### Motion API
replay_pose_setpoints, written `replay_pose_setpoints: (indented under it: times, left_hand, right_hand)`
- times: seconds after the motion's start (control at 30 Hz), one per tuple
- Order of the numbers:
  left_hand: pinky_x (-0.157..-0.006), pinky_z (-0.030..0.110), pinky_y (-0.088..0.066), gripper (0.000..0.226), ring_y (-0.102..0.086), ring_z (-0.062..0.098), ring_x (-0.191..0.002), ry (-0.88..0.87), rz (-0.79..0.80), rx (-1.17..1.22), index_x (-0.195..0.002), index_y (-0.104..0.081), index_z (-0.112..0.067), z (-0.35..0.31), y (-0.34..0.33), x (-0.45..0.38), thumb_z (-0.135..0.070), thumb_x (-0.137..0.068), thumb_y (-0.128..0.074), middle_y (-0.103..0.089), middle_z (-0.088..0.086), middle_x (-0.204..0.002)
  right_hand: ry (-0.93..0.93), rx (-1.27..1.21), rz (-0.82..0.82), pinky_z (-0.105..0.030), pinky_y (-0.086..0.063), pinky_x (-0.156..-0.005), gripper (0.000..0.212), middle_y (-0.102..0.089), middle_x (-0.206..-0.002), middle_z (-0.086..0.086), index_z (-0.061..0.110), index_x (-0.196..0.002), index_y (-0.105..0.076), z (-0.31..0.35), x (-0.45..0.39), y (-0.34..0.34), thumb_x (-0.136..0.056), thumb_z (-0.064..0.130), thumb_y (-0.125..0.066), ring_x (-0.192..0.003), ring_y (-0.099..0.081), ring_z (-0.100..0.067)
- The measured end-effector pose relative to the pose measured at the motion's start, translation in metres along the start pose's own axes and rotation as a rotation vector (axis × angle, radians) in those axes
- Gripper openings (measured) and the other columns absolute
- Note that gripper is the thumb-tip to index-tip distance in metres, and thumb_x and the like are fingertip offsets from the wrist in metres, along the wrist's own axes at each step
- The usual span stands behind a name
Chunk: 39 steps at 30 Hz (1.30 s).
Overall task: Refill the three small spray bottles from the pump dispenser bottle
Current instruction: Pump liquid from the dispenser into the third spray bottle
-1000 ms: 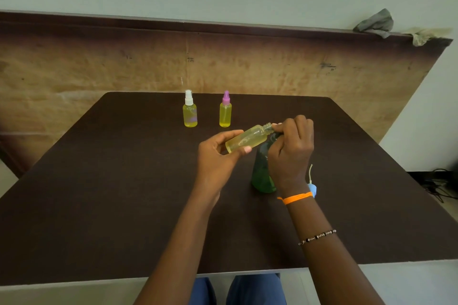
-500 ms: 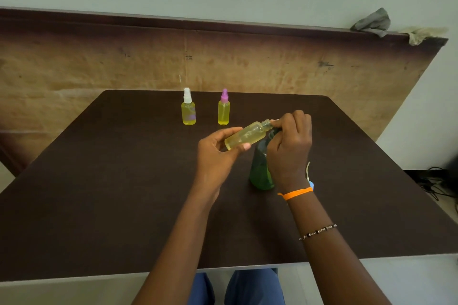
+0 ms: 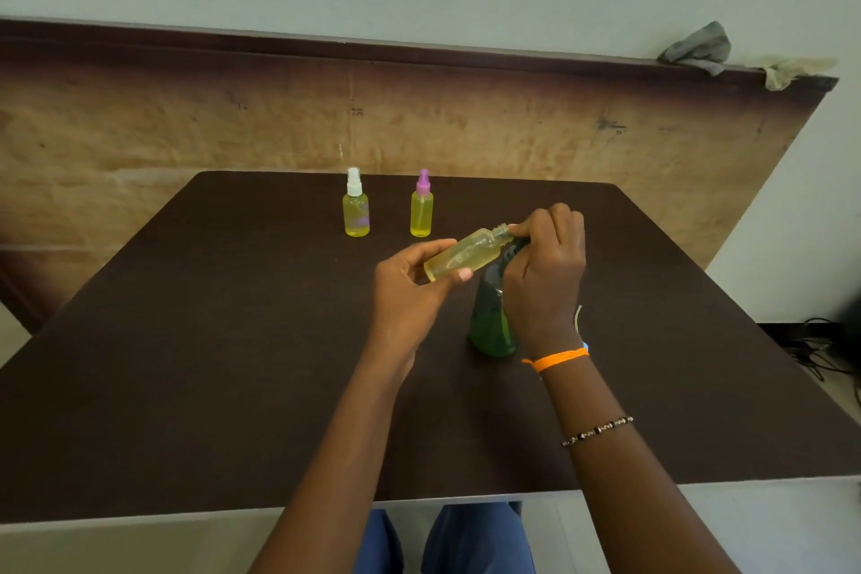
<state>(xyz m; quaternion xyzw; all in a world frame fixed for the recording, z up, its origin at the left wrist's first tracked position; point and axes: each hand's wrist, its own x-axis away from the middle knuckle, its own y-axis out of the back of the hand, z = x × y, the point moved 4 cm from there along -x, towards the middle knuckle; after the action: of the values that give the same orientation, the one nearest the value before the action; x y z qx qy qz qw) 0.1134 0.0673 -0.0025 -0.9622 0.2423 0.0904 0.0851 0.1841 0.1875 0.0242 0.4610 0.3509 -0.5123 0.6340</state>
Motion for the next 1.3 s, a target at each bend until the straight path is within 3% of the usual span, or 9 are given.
replay_pose_setpoints:
  times: [0.1, 0.33, 0.57, 0.73, 1.0, 1.17, 1.3]
  left_hand:
    - [-0.082, 0.021, -0.053, 0.034, -0.065, 0.003, -0.091, 0.004, 0.001, 0.003, -0.091, -0.066, -0.030, -0.001, 0.001, -0.001, -0.002, -0.073, -0.074, -0.070, -0.010, -0.093]
    - [-0.082, 0.022, -0.054, 0.036, -0.065, 0.001, -0.088, 0.018, 0.004, -0.006, -0.088, -0.064, -0.032, 0.003, 0.001, -0.001, 0.000, -0.074, -0.074, -0.069, -0.012, -0.090]
    - [-0.082, 0.020, -0.053, 0.036, -0.064, 0.000, -0.088, -0.002, 0.008, 0.011, -0.087, -0.064, -0.033, -0.001, 0.001, -0.002, -0.001, -0.074, -0.074, -0.068, -0.013, -0.089]
    - [-0.081, 0.019, -0.053, 0.036, -0.065, 0.000, -0.090, 0.001, -0.006, 0.002, -0.091, -0.064, -0.031, 0.003, 0.001, -0.002, 0.000, -0.075, -0.073, -0.068, -0.013, -0.092]
    - [-0.078, 0.015, -0.052, 0.034, -0.064, -0.002, -0.085, -0.006, 0.013, 0.007, -0.089, -0.064, -0.031, 0.001, 0.001, -0.003, -0.001, -0.075, -0.073, -0.068, -0.013, -0.090]
    - [-0.077, 0.014, -0.052, 0.034, -0.064, -0.002, -0.085, -0.008, 0.007, 0.005, -0.089, -0.064, -0.031, 0.004, -0.001, -0.001, 0.000, -0.076, -0.072, -0.068, -0.012, -0.091]
    - [-0.078, 0.015, -0.052, 0.033, -0.064, -0.002, -0.084, 0.004, 0.009, 0.003, -0.088, -0.064, -0.030, 0.005, 0.001, -0.001, 0.000, -0.076, -0.072, -0.068, -0.012, -0.090]
  right_hand:
    - [-0.012, -0.014, 0.023, -0.030, -0.033, -0.059, 0.025, -0.050, -0.071, -0.016, -0.001, -0.068, -0.055, 0.002, -0.003, 0.000, -0.075, -0.004, -0.032, -0.072, -0.035, -0.020]
    - [0.020, -0.003, -0.028, -0.037, -0.035, -0.055, 0.028, -0.048, -0.068, -0.017, -0.001, -0.064, -0.053, -0.003, 0.008, -0.002, -0.086, -0.002, -0.036, -0.069, -0.034, -0.022]
    - [0.011, 0.007, 0.023, -0.032, -0.033, -0.059, 0.023, -0.049, -0.072, -0.016, -0.001, -0.068, -0.054, 0.002, -0.001, -0.002, -0.077, -0.005, -0.033, -0.072, -0.035, -0.021]
    - [-0.007, 0.000, -0.044, -0.038, -0.035, -0.055, 0.023, -0.047, -0.070, -0.016, -0.001, -0.066, -0.054, -0.003, 0.007, -0.006, -0.078, -0.009, -0.036, -0.070, -0.033, -0.023]
    - [0.004, -0.025, -0.019, -0.025, -0.028, -0.059, 0.024, -0.048, -0.068, -0.016, -0.002, -0.065, -0.055, 0.001, -0.002, -0.003, -0.075, -0.007, -0.034, -0.070, -0.033, -0.020]
    - [-0.026, -0.030, -0.064, -0.037, -0.035, -0.056, 0.023, -0.047, -0.069, -0.017, -0.002, -0.065, -0.054, -0.004, 0.006, -0.007, -0.076, -0.010, -0.035, -0.070, -0.034, -0.022]
    - [-0.026, -0.018, -0.075, -0.038, -0.034, -0.055, 0.023, -0.047, -0.068, -0.017, -0.002, -0.064, -0.053, -0.003, 0.008, -0.009, -0.077, -0.009, -0.036, -0.069, -0.033, -0.022]
